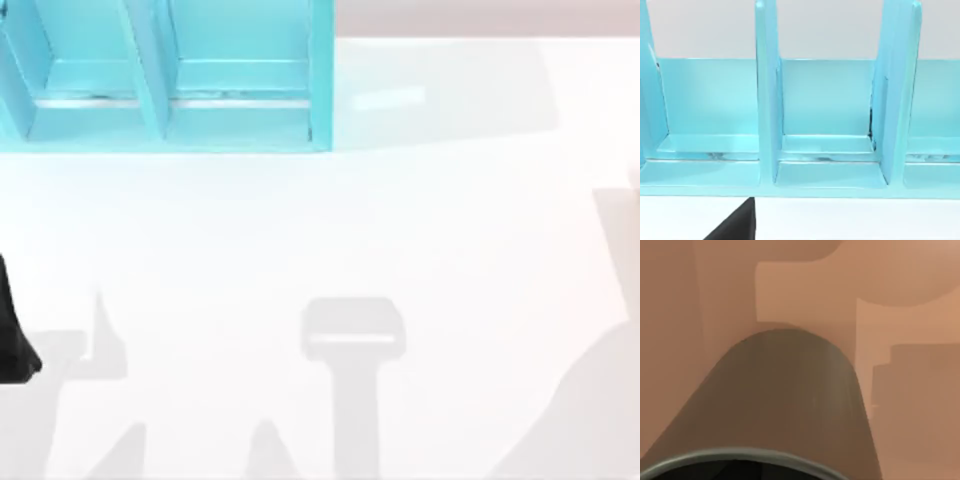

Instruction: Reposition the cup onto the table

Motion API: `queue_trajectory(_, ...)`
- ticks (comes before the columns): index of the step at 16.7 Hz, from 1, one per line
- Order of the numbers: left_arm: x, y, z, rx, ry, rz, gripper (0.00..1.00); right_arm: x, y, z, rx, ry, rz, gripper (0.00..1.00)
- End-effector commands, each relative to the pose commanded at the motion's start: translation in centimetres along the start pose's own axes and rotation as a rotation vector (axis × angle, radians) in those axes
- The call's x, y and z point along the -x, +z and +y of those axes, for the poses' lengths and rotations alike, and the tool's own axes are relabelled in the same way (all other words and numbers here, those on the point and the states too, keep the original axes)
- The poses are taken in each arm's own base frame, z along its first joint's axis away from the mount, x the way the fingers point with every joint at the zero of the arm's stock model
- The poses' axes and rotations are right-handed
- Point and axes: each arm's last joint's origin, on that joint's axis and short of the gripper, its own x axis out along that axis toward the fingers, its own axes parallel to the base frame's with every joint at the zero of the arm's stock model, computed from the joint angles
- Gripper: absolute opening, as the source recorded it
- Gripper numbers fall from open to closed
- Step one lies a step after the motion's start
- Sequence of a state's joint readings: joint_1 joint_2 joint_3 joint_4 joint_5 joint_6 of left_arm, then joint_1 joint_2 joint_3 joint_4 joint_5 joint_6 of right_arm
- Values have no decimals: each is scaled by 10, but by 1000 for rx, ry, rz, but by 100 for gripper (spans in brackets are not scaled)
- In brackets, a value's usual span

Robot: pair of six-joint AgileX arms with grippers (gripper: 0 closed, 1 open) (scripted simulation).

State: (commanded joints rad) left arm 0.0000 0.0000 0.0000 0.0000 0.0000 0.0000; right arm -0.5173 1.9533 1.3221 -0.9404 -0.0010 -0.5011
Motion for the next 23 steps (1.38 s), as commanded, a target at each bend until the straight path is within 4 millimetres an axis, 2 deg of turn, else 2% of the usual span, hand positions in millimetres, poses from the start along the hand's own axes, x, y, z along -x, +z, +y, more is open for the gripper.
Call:
queue_trajectory(11,0,0,0,0,0,0,100,0,0,0,0,0,0,2)
queue_trajectory(21,0,0,0,0,0,0,100,1,0,1,-1,-1,-2,0)
queue_trajectory(23,0,0,0,0,0,0,100,15,4,11,-1,-6,-13,0)
